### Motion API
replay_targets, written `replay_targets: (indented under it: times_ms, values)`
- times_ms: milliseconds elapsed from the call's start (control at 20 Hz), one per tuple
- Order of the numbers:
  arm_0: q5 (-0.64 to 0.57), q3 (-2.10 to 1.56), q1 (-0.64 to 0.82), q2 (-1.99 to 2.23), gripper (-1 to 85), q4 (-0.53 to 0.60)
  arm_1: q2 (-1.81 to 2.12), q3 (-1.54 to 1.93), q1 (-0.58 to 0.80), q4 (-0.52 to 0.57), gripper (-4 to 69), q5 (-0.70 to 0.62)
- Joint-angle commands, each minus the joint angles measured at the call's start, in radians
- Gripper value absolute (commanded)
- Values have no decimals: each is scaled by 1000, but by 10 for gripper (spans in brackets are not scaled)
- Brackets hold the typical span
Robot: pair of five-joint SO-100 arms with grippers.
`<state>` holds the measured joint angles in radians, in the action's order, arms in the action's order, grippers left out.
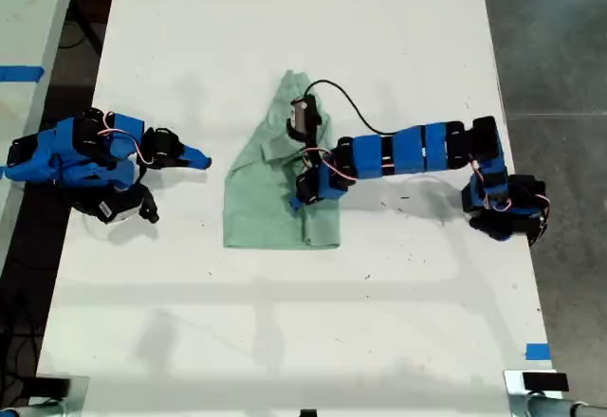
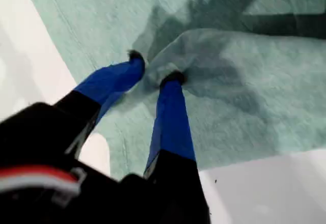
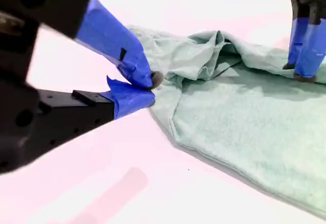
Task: Fold t shirt
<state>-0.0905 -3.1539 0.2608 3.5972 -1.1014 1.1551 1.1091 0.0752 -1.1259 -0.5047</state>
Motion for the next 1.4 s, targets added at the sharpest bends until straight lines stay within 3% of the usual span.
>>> replay_targets:
  times_ms: [0,400,500,650,850,950,1050,1150,1350]
  values:
    - [-11,6,-6,5,1,12,77,-115,-25,-87,169,-25]
    - [-15,6,-6,5,0,12,552,67,-17,-365,171,52]
    - [-15,6,-6,5,0,12,733,259,-11,-365,143,86]
    - [-15,6,-5,5,0,12,1106,710,21,-259,7,110]
    - [-15,6,-2,5,0,12,1738,1399,78,-120,6,132]
    - [-15,6,0,5,0,12,2049,1643,63,-144,6,137]
    - [-15,6,-2,5,0,12,2364,1873,55,-275,6,147]
    - [-14,5,-2,5,0,14,2358,1973,51,-218,5,156]
    - [-12,5,-8,6,0,15,2358,1970,48,-241,5,181]
